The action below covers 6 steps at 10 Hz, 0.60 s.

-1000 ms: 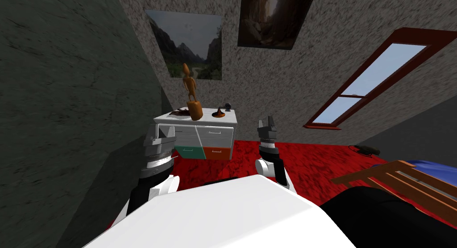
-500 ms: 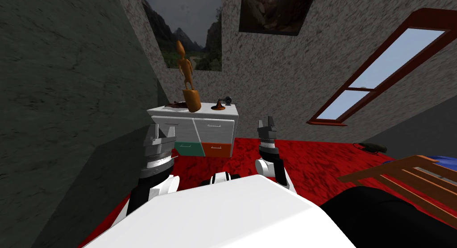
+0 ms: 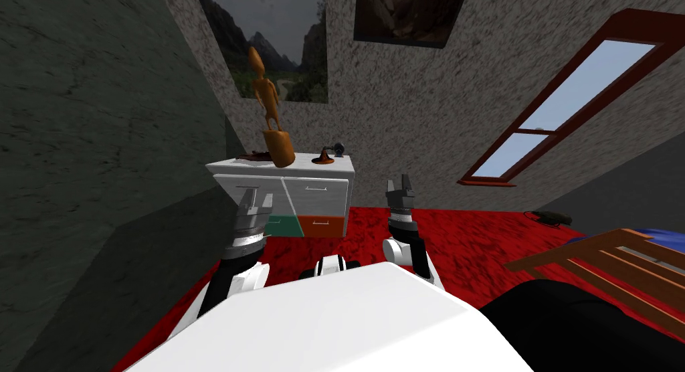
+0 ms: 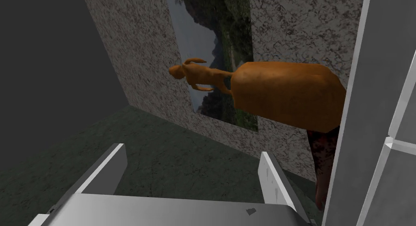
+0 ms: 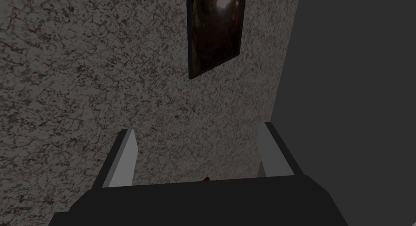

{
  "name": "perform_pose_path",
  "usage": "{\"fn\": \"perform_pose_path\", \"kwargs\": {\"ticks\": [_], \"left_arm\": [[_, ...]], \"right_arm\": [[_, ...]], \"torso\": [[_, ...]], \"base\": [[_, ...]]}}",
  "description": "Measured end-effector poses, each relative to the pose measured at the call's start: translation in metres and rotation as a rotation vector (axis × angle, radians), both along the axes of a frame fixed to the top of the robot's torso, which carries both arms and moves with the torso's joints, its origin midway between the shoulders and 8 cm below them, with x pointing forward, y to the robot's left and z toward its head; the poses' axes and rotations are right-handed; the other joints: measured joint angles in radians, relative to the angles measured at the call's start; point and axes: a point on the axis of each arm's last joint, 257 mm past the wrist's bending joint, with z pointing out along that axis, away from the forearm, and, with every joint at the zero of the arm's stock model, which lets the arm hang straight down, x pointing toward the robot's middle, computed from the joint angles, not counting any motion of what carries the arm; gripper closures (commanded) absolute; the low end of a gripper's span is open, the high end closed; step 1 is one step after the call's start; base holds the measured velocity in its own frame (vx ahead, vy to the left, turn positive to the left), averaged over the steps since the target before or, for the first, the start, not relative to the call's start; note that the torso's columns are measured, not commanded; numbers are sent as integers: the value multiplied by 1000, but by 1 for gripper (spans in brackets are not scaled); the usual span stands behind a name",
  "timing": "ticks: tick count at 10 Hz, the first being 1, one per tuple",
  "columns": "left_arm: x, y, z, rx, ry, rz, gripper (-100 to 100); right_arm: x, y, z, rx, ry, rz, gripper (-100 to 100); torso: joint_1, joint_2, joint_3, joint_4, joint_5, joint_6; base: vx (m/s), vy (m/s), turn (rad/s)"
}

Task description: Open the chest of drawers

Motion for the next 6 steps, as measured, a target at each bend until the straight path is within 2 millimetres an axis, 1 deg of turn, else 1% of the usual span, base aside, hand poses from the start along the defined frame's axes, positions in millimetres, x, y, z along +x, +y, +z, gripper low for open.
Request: {"fn": "perform_pose_path", "kwargs": {"ticks": [2, 4, 6], "left_arm": [[15, -3, -19, 13, 54, -2, -100], [25, -5, -40, 16, 110, -1, -100], [34, -6, -51, 17, 145, 1, -100]], "right_arm": [[0, 0, 0, 0, 0, 0, 0], [0, 0, 0, 0, 0, 0, 0], [0, 0, 0, 0, 0, 0, 0]], "torso": [[-1, 2, 1, 1, 0, 0], [-1, 0, 0, 0, 0, 0], [0, 1, 1, 0, 0, 0]], "base": [[58, -53, -49], [63, -51, -45], [41, -35, -23]]}}
